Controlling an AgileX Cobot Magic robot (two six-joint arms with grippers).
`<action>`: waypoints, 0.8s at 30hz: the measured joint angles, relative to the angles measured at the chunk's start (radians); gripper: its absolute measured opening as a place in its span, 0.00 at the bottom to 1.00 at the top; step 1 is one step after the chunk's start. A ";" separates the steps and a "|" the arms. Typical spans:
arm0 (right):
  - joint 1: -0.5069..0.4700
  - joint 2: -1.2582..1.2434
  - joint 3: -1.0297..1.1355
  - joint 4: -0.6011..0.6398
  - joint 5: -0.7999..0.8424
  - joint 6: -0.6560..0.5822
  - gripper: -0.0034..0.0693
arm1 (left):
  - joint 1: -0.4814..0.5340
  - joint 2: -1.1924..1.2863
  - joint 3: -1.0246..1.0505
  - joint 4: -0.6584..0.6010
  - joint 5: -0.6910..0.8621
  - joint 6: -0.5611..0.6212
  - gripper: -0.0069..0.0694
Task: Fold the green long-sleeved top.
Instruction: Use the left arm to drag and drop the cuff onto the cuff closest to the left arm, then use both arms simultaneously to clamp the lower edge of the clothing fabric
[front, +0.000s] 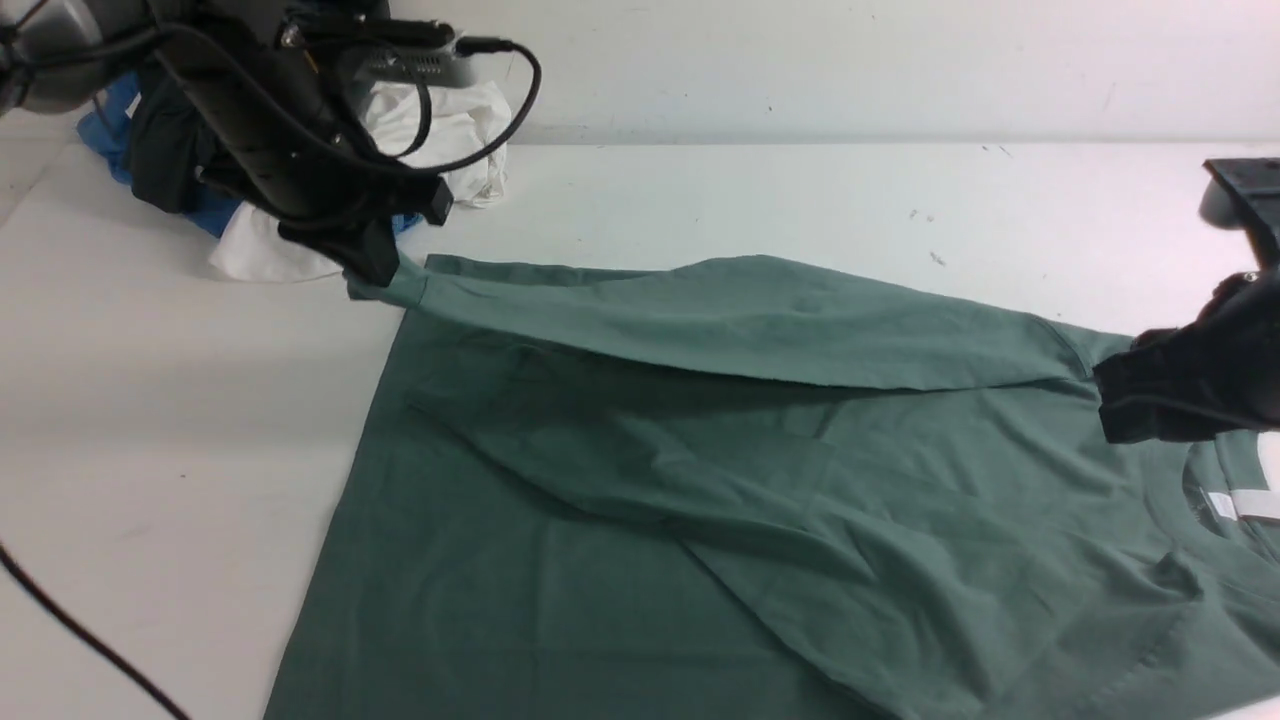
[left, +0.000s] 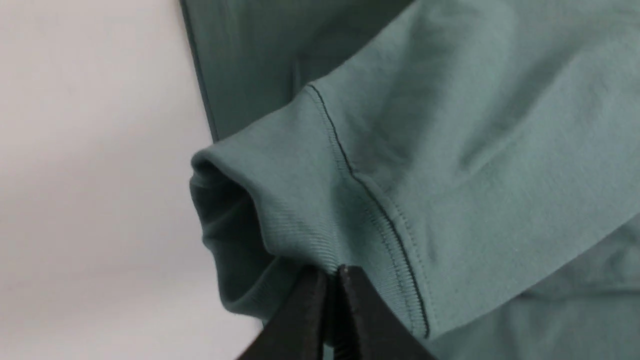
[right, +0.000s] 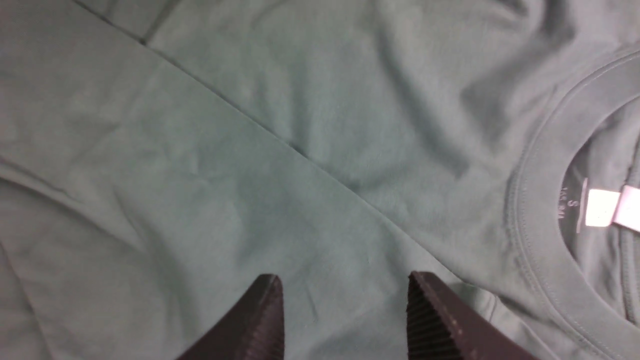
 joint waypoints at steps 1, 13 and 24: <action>0.000 -0.004 0.000 0.000 0.001 0.000 0.49 | 0.000 -0.007 0.013 0.000 -0.010 -0.001 0.09; 0.066 -0.112 0.001 0.018 0.083 -0.013 0.49 | 0.000 -0.149 0.540 0.010 -0.267 0.069 0.19; 0.274 -0.179 0.001 0.018 0.287 -0.050 0.49 | -0.081 -0.301 0.545 -0.056 -0.174 0.256 0.68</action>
